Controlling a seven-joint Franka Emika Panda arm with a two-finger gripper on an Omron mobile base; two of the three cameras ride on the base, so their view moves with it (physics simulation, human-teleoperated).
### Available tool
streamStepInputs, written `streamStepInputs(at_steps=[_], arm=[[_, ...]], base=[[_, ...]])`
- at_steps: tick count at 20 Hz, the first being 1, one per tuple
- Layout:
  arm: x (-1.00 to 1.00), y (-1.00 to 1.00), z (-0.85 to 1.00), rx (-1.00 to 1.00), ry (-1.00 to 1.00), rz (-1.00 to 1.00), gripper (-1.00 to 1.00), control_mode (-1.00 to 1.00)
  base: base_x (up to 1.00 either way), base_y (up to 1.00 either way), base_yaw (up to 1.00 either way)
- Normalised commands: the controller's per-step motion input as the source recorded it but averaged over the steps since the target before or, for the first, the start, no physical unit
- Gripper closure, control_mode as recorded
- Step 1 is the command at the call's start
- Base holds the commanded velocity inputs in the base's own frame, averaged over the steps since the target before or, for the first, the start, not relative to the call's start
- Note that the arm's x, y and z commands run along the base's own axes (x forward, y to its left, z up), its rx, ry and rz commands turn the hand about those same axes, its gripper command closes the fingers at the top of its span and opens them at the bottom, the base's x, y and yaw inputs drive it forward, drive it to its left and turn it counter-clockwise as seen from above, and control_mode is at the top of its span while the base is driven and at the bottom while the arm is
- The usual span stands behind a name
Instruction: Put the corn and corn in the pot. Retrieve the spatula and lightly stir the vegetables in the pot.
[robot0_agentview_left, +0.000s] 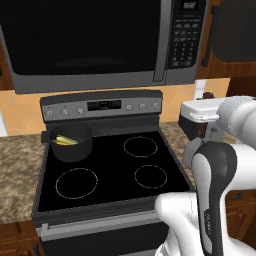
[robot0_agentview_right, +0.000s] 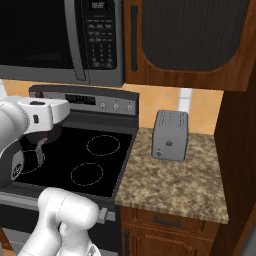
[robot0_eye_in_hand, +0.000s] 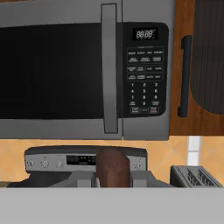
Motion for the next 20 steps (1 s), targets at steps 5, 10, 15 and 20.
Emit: streamStepInputs(at_steps=[5, 10, 15, 20], arm=[[0.0, 0.01, -0.02, 0.0, 0.03, -0.01, 1.0, 1.0], [0.0, 0.0, 0.0, 0.0, 0.0, 0.0, 1.0, 1.0], [0.0, 0.0, 0.0, 0.0, 0.0, 0.0, 1.0, 1.0], [0.0, 0.0, 0.0, 0.0, 0.0, 0.0, 1.0, 1.0]], base=[[-0.1, 0.37, 0.0], [-0.17, 1.0, -0.02], [-0.05, 1.0, -0.05], [0.52, 0.66, -0.07]])
